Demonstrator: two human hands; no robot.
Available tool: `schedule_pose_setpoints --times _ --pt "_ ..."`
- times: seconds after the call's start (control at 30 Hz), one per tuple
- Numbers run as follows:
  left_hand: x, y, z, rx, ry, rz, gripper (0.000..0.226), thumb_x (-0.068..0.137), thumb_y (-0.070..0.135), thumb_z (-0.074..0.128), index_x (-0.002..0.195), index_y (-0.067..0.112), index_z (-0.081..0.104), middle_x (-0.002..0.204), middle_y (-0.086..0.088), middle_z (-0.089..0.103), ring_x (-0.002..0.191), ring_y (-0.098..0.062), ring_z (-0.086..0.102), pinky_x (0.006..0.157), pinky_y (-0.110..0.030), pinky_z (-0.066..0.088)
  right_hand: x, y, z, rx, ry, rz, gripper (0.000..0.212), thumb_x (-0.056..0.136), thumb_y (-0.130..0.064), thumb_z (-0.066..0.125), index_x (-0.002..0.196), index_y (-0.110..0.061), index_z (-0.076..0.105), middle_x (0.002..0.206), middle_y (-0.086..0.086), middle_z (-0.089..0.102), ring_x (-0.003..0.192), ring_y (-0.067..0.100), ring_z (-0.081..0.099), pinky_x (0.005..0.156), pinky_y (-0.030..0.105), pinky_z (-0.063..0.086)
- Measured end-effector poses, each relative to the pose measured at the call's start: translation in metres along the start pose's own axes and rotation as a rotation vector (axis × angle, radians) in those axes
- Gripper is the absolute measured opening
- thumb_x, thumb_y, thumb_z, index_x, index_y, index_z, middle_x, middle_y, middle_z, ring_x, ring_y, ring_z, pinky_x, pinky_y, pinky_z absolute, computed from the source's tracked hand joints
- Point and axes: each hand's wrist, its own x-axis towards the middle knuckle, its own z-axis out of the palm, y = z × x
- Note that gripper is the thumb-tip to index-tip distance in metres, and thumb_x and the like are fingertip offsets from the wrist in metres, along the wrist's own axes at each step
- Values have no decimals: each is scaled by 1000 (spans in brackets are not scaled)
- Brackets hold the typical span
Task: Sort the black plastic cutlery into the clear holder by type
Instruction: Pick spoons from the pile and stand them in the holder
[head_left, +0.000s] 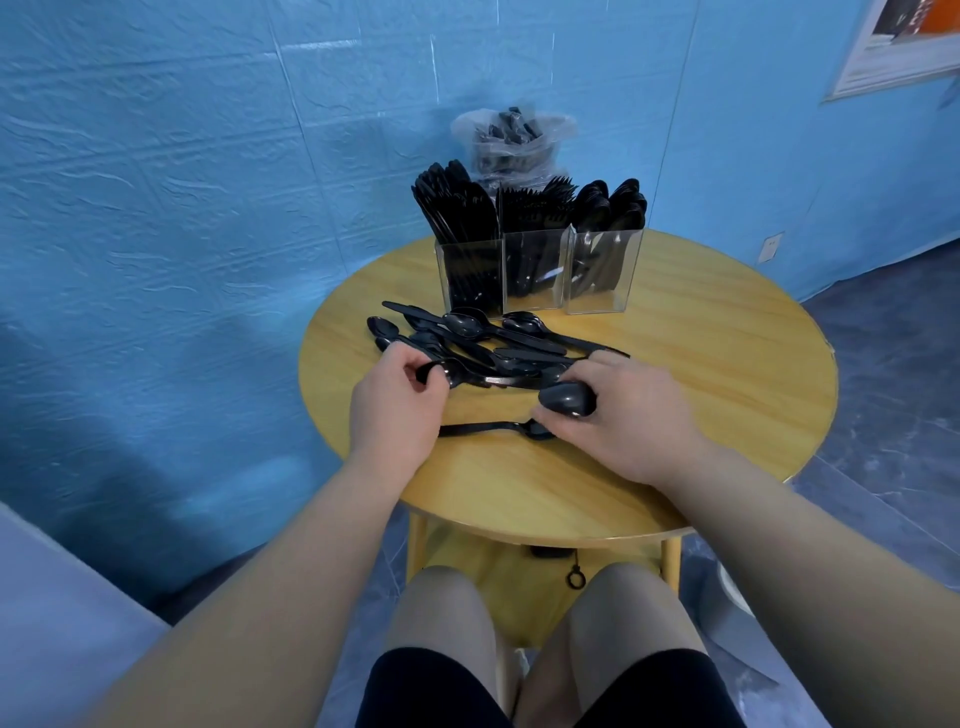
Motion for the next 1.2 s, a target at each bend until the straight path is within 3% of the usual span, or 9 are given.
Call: schedule_pose_setpoints --times 0.1,0.37,0.57,0.67,0.77,0.83,0.93,1.03,1.2 --pt "-2 3 -3 -173 66 -41 4 90 18 60 92 21 57 81 15 57 74 4 53 61 -7 38 -3 3 -2 -119 -112 -9 35 84 -60 52 86 -26 61 81 -10 57 75 12 56 62 33 51" --pt "2 26 -30 -509 257 13 27 88 4 55 81 30 55 80 13 60 71 6 55 67 -4 40 -4 1 -17 151 -91 14 4 91 -23 59 90 -21 56 78 -3 60 74 18 55 64 32 46" --pt "9 54 -39 -294 16 277 26 91 9 58 99 32 66 97 8 65 73 3 67 77 -16 52 7 -12 -44 459 18 -27 10 91 -10 58 92 -14 67 78 -1 63 65 10 50 62 29 42" --pt "6 58 -29 -255 -157 240 19 87 10 66 87 29 68 81 8 71 70 2 68 76 -23 53 11 -24 -52 557 57 -43 7 87 -12 66 92 -17 68 77 -5 64 62 1 51 59 18 41" --pt "-2 62 -23 -329 -284 244 16 88 10 66 88 24 72 72 9 70 67 2 66 69 -16 50 13 -27 -53 609 153 24 12 83 -12 71 92 -16 64 70 -13 53 55 -11 47 51 6 34" --pt "-8 64 -23 -365 -322 263 16 92 13 61 94 24 73 73 8 70 65 3 62 63 -10 46 13 -24 -53 620 163 51 14 83 -14 71 95 -18 63 69 -13 49 55 -12 46 51 6 34" --pt "-10 63 -23 -279 -371 319 24 99 23 49 101 23 73 79 -1 71 71 -11 62 65 -21 46 13 -22 -48 653 155 60 14 83 -14 71 92 -24 65 65 -15 50 55 -9 48 52 8 34" --pt "-11 62 -23 -283 -408 336 26 100 21 46 115 25 68 83 9 71 78 -2 63 70 -13 45 14 -22 -43 648 160 44 8 84 -13 70 90 -18 69 62 -16 53 54 -7 48 52 9 33" --pt "-14 62 -18 -478 -399 172 11 98 16 51 99 17 62 84 -1 72 80 -12 70 75 -30 54 18 -19 -34 689 147 63 6 81 -14 72 85 -13 68 68 -6 61 53 -1 48 54 16 37"
